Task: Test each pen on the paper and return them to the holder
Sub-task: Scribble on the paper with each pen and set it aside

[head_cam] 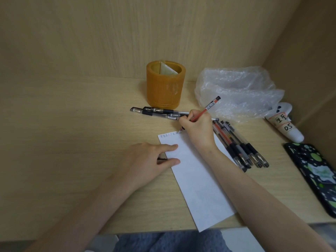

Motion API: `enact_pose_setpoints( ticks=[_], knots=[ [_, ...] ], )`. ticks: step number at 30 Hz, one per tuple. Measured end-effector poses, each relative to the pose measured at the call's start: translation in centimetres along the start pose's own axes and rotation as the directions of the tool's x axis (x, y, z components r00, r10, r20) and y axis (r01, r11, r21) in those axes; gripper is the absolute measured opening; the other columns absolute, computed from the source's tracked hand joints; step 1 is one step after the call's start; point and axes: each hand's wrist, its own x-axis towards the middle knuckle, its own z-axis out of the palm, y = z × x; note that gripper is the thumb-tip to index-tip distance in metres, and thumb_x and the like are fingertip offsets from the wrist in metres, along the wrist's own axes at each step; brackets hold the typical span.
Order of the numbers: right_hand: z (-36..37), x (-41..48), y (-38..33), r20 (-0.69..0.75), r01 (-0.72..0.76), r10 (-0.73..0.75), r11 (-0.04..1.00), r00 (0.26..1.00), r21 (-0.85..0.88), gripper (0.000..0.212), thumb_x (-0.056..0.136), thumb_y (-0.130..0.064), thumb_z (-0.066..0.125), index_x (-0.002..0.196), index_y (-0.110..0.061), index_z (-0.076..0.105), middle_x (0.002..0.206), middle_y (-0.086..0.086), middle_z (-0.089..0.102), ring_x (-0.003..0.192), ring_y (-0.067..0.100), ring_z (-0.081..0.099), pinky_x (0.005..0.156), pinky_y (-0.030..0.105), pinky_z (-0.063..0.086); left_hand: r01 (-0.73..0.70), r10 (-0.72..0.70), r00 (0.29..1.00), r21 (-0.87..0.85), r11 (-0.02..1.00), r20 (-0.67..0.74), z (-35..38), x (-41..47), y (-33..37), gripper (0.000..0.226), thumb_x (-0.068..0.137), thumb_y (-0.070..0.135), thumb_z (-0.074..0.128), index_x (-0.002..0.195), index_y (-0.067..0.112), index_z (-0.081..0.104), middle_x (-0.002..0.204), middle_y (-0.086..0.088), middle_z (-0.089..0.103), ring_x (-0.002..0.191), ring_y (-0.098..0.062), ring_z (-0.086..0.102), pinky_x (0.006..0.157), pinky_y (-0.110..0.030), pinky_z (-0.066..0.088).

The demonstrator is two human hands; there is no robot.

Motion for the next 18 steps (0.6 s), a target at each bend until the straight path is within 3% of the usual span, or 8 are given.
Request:
enact_pose_setpoints(
  ticks=[4, 10, 15, 18],
  knots=[
    [0.0, 0.1, 0.0, -0.010, 0.000, 0.000, 1.000, 1.000, 0.003, 0.038, 0.076, 0.001, 0.059, 0.049, -0.012, 0.036, 0.047, -0.003, 0.034, 0.046, 0.004, 0.030, 0.047, 0.014, 0.028, -0.006, 0.006, 1.000, 0.001, 1.000, -0.002, 0.0, 0.1, 0.0, 0.048, 0.077, 0.067, 0.048, 0.121, 0.050, 0.051, 0.050, 0.017, 0.038, 0.054, -0.004, 0.041, 0.055, -0.015, 0.029],
    [0.0, -0.1, -0.2, -0.016, -0.019, 0.020, 1.000, 1.000, 0.012, 0.040, 0.077, 0.002, 0.059, 0.048, -0.014, 0.036, 0.046, -0.006, 0.035, 0.044, 0.003, 0.034, 0.046, 0.011, 0.028, 0.000, 0.000, 1.000, -0.011, 1.000, -0.006, 0.1, 0.0, -0.1, 0.048, 0.076, 0.068, 0.047, 0.121, 0.050, 0.052, 0.049, 0.015, 0.039, 0.055, -0.004, 0.042, 0.061, -0.022, 0.039],
    [-1.1, 0.1, -0.5, -0.117, -0.089, 0.134, 0.941, 0.984, 0.326, 0.042, 0.083, 0.003, 0.056, 0.049, -0.015, 0.038, 0.050, -0.001, 0.039, 0.045, 0.004, 0.036, 0.050, 0.016, 0.034, -0.015, 0.016, 1.000, -0.014, 1.000, 0.007, 0.0, 0.0, -0.1, 0.050, 0.075, 0.069, 0.046, 0.121, 0.050, 0.051, 0.049, 0.017, 0.039, 0.058, -0.004, 0.043, 0.065, -0.023, 0.043],
    [-1.5, 0.3, -1.5, -0.117, -0.077, 0.145, 0.886, 0.982, 0.457, 0.045, 0.090, -0.008, 0.061, 0.052, -0.018, 0.040, 0.043, -0.007, 0.039, 0.040, 0.006, 0.034, 0.047, 0.019, 0.030, -0.023, 0.023, 1.000, -0.016, 1.000, 0.012, -0.1, 0.0, 0.0, 0.048, 0.077, 0.066, 0.049, 0.122, 0.049, 0.051, 0.048, 0.016, 0.038, 0.054, -0.002, 0.042, 0.063, -0.022, 0.039]
  ],
)
